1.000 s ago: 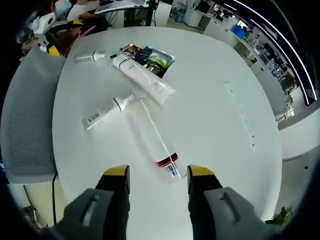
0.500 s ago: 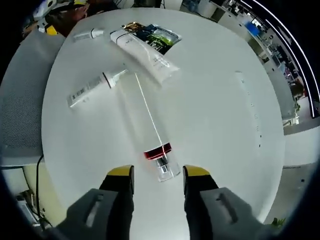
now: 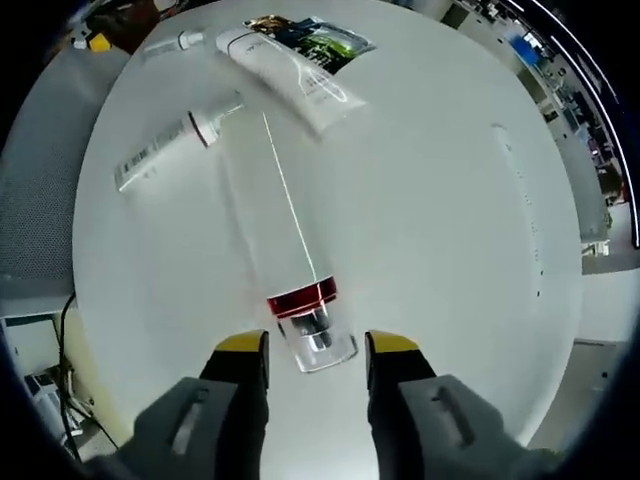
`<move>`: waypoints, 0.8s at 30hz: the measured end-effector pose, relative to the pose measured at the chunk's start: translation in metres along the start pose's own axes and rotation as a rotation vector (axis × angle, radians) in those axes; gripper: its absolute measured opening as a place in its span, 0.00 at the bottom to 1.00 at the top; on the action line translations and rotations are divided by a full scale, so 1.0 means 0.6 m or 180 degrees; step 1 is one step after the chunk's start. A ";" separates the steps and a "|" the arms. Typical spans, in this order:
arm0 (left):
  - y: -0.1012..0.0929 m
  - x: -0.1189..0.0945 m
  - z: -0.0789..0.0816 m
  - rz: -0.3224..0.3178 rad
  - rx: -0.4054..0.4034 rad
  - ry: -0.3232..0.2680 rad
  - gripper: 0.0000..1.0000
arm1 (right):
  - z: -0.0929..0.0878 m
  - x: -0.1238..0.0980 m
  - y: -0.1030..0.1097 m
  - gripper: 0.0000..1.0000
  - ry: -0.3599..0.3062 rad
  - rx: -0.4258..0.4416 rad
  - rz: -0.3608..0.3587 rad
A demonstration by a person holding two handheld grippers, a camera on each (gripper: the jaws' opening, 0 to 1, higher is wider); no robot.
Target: Arrange the skincare products in the storage area until every visible bottle or jar stands upright without overlapping.
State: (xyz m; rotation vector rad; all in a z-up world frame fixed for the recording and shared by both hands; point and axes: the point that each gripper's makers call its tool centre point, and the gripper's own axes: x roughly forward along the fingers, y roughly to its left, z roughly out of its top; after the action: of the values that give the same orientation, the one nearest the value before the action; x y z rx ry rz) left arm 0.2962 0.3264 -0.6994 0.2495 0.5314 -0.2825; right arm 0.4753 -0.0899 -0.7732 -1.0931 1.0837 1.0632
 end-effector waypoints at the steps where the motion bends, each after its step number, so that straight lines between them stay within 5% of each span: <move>1: 0.000 0.001 -0.001 0.0002 0.0008 0.0018 0.93 | -0.001 0.001 -0.001 0.38 0.0003 0.0001 0.0006; 24: -0.009 0.000 -0.005 -0.0096 -0.0021 0.0170 0.97 | 0.003 0.019 0.007 0.33 -0.0090 -0.0107 0.0305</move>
State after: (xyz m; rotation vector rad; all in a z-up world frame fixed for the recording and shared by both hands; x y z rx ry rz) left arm 0.2933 0.3223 -0.7027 0.2433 0.5893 -0.3039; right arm 0.4731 -0.0863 -0.7848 -1.0585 1.1083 1.1732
